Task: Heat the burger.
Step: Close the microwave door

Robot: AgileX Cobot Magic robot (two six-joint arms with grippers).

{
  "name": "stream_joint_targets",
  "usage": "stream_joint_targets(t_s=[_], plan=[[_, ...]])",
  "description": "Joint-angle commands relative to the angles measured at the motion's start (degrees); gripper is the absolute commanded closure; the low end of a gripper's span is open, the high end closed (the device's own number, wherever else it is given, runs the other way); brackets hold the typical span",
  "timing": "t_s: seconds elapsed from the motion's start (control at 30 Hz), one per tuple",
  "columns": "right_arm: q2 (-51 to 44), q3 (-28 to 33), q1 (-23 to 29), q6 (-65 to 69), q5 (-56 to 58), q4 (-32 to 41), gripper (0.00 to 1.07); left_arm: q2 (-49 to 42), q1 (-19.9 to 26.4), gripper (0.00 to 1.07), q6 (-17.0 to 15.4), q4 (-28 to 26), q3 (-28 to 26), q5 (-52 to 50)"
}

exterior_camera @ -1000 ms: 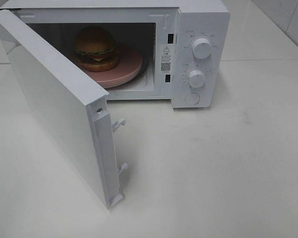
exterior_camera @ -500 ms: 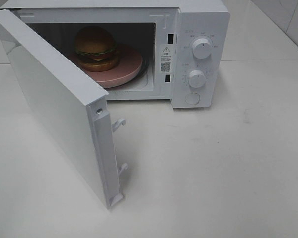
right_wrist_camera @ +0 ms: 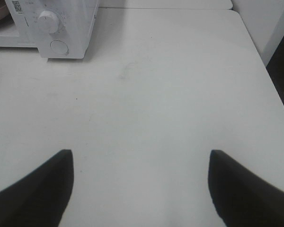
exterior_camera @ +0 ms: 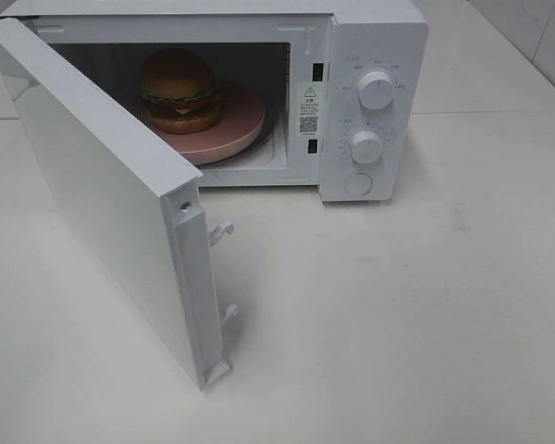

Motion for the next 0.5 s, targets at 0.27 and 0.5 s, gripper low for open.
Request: stream_joint_targets(t_s=[0.27, 0.5], plan=[[-1.5, 0.1, -0.4, 0.1, -0.1, 0.2, 0.32, -1.0, -0.2, 0.16, -0.2, -0.1, 0.2, -0.7], [-1.5, 0.1, -0.4, 0.1, -0.1, 0.2, 0.32, -1.0, -0.2, 0.16, -0.2, -0.1, 0.2, -0.7]])
